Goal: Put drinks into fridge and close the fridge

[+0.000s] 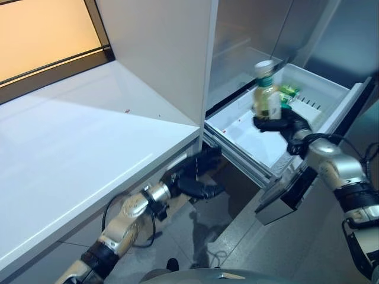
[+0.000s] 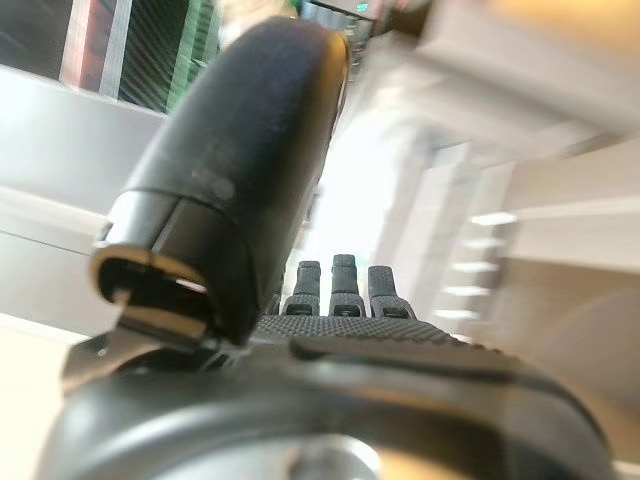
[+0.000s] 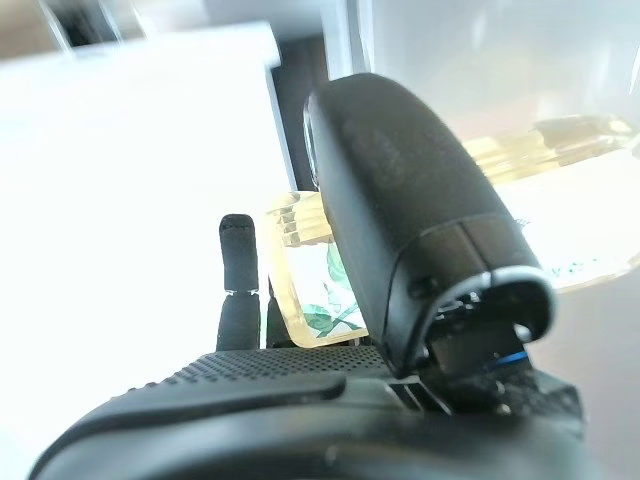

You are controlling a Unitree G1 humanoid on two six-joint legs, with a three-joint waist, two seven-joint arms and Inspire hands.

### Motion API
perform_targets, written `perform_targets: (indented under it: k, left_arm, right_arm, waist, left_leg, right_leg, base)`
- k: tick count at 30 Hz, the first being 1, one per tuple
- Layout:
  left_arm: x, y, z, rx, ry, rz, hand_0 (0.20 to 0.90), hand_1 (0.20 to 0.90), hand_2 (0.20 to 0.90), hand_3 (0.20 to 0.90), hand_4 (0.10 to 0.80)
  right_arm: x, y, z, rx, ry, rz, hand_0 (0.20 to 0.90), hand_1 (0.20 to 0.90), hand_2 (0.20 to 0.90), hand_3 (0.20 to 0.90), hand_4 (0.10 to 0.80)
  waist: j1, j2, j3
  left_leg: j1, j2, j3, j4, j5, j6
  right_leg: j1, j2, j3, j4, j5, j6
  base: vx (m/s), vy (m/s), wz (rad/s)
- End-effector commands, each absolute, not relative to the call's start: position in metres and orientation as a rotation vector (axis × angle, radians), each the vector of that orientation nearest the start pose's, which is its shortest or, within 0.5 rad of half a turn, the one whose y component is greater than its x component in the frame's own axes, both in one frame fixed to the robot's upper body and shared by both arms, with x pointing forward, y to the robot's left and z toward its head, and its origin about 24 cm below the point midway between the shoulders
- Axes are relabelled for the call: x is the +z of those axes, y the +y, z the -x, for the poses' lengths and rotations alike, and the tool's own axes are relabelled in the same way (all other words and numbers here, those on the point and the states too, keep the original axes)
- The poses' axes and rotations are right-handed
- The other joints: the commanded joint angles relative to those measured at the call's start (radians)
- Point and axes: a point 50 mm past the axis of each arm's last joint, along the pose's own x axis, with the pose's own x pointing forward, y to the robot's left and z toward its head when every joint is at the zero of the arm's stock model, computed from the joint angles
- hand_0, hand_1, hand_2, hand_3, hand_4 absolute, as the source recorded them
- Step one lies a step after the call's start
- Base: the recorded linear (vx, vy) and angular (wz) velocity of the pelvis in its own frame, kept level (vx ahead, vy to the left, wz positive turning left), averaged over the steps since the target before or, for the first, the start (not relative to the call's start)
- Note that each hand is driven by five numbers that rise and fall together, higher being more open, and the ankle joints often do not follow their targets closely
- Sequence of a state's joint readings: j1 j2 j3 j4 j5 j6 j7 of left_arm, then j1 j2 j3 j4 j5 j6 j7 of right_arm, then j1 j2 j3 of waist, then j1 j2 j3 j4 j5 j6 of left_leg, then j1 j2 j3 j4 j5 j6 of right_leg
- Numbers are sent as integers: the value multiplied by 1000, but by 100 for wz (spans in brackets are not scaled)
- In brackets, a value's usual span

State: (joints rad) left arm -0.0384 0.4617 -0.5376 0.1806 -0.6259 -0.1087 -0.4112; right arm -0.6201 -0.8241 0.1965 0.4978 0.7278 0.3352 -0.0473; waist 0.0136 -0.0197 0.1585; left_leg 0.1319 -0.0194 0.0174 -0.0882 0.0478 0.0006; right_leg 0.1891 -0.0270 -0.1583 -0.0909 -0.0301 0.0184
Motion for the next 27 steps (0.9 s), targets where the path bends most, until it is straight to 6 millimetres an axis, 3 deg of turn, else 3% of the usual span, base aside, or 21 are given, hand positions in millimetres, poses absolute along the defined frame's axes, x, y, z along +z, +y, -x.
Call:
perform_targets:
  k: [1,10,11,14,20,27]
  left_arm:
    - [-1,110,-210,-920,219,180,900,900,900,900,800]
    - [-46,123,-183,-926,477,151,900,900,900,900,800]
    - [-59,132,-179,-874,545,120,900,900,900,900,800]
    - [-77,145,-172,-796,619,63,900,900,900,900,800]
    - [-87,182,-184,-640,645,-158,900,900,900,900,800]
    - [-93,204,-185,-557,683,-284,900,900,900,900,800]
  right_arm:
    - [288,-316,-349,-203,-308,71,300,300,300,200,100]
    - [270,-356,-352,-341,-103,219,300,300,300,200,100]
    - [256,-369,-350,-381,-17,240,300,300,300,200,100]
    - [240,-375,-350,-401,79,268,300,300,300,200,100]
    - [225,-381,-350,-485,220,420,300,300,300,200,100]
    - [207,-389,-343,-533,356,516,300,300,300,200,100]
  waist:
    - [36,-30,-87]
    - [68,-27,-65]
    - [82,-27,-50]
    - [97,-27,-30]
    - [123,-19,73]
    - [142,-5,137]
  left_leg:
    - [-7,-23,42,88,-129,4]
    - [-37,-18,25,111,-125,-4]
    - [-54,-20,9,122,-126,-2]
    - [-78,-22,-13,130,-122,2]
    - [-170,-15,-39,146,-100,7]
    - [-208,-15,-55,161,-88,8]
  right_leg:
    - [-56,33,-46,115,-58,5]
    - [-69,24,-63,134,-70,0]
    - [-82,23,-58,139,-71,-2]
    - [-102,26,-46,143,-68,-5]
    - [-190,33,-36,164,-56,-13]
    - [-221,31,-58,186,-55,-21]
  base:
    - [55,-7,8]
    - [79,-26,16]
    - [86,-83,14]
    - [69,-74,10]
    - [-109,-87,10]
    - [-22,-39,8]
